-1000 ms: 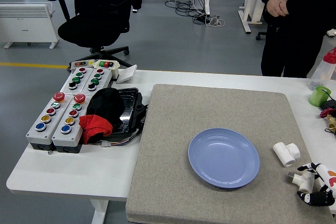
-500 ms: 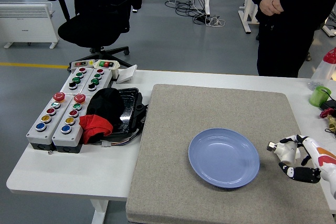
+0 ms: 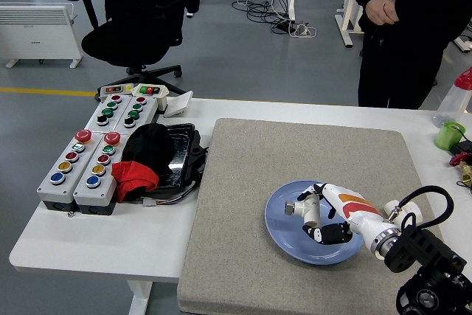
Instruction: Pick pipe place plate twice
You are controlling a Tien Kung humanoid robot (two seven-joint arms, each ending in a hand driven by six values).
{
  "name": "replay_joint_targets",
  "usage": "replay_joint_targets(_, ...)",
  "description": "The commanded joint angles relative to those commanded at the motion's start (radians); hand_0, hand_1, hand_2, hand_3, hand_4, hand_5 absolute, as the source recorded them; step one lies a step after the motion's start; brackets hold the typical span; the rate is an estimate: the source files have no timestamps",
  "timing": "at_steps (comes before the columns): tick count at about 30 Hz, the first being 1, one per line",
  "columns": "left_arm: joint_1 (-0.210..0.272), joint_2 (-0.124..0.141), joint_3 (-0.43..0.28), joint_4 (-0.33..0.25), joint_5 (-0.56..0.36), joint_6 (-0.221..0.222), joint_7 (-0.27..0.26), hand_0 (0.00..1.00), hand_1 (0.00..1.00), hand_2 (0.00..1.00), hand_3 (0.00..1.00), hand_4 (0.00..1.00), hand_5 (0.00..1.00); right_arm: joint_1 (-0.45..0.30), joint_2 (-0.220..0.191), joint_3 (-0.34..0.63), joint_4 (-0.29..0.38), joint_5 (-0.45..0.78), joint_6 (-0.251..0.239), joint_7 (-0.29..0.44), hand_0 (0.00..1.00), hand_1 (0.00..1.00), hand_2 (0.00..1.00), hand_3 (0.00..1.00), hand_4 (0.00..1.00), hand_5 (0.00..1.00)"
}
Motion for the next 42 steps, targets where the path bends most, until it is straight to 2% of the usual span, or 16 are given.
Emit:
replay_joint_targets(1, 0.000, 0.000, 0.001, 0.000, -0.001, 0.000, 0.000, 0.653, 0.632, 0.631, 0.553, 0.393, 0.998, 0.011, 0.008, -0.009, -0.011, 0.000, 0.007, -0.003, 0.765, 0.718, 0.766, 0.781, 0.653, 0.222)
replay_joint_targets(6, -0.002, 0.000, 0.006, -0.001, -0.007, -0.001, -0.001, 0.653, 0.632, 0.631, 0.553, 0.393, 0.998, 0.073, 0.048, -0.057, -0.083, 0.016, 0.065, -0.041, 0.765, 0.718, 0.766, 0.781, 0.653, 0.222)
replay_joint_targets(7, -0.002, 0.000, 0.007, -0.001, -0.008, -0.001, -0.001, 0.653, 0.631, 0.631, 0.553, 0.393, 0.998, 0.080, 0.053, -0.061, -0.094, 0.020, 0.076, -0.049, 0.929, 0.882, 0.975, 0.986, 0.760, 0.340)
replay_joint_targets(12, -0.005, 0.001, 0.008, -0.001, -0.011, 0.000, 0.000, 0.653, 0.631, 0.631, 0.553, 0.393, 0.998, 0.094, 0.067, -0.061, -0.129, 0.035, 0.116, -0.070, 0.929, 0.882, 0.975, 0.986, 0.760, 0.340)
replay_joint_targets(13, -0.004, 0.001, 0.008, -0.001, -0.010, 0.001, 0.000, 0.653, 0.631, 0.630, 0.553, 0.392, 0.998, 0.094, 0.066, -0.059, -0.131, 0.040, 0.119, -0.068, 0.995, 0.941, 0.998, 0.998, 0.808, 0.379)
replay_joint_targets(17, -0.005, 0.001, 0.005, -0.001, -0.007, 0.001, -0.002, 0.653, 0.631, 0.630, 0.553, 0.392, 0.998, 0.091, 0.060, -0.045, -0.123, 0.060, 0.143, -0.075, 0.995, 0.941, 0.998, 0.998, 0.808, 0.379)
replay_joint_targets(22, -0.006, 0.000, 0.003, 0.000, -0.003, 0.001, -0.002, 0.653, 0.630, 0.630, 0.553, 0.392, 0.998, 0.077, 0.048, -0.012, -0.095, 0.066, 0.143, -0.081, 0.998, 0.942, 0.998, 0.998, 0.828, 0.402)
replay_joint_targets(25, -0.006, 0.000, 0.001, 0.001, -0.001, 0.001, -0.003, 0.653, 0.630, 0.630, 0.553, 0.392, 0.998, 0.059, 0.028, 0.048, -0.052, 0.044, 0.126, -0.081, 0.998, 0.940, 0.998, 0.998, 0.821, 0.405)
replay_joint_targets(30, -0.006, 0.001, -0.001, 0.001, 0.002, 0.001, -0.003, 0.653, 0.630, 0.630, 0.553, 0.392, 0.998, 0.041, -0.009, 0.153, -0.025, 0.014, 0.126, -0.086, 0.998, 0.940, 0.998, 0.998, 0.821, 0.405)
replay_joint_targets(32, -0.006, 0.001, -0.003, 0.001, 0.004, 0.000, -0.003, 0.653, 0.630, 0.630, 0.552, 0.392, 0.998, 0.033, -0.025, 0.188, -0.034, 0.007, 0.128, -0.089, 0.997, 0.937, 0.998, 0.998, 0.813, 0.399)
replay_joint_targets(36, -0.004, 0.001, -0.004, 0.000, 0.007, -0.002, -0.001, 0.653, 0.630, 0.630, 0.552, 0.392, 0.998, 0.004, -0.059, 0.267, -0.094, -0.001, 0.148, -0.106, 0.997, 0.937, 0.998, 0.998, 0.813, 0.399)
replay_joint_targets(42, 0.001, -0.002, -0.005, 0.001, 0.007, -0.001, -0.001, 0.653, 0.630, 0.630, 0.552, 0.391, 0.998, -0.035, -0.084, 0.311, -0.150, -0.001, 0.162, -0.124, 0.998, 0.937, 0.998, 0.998, 0.802, 0.388)
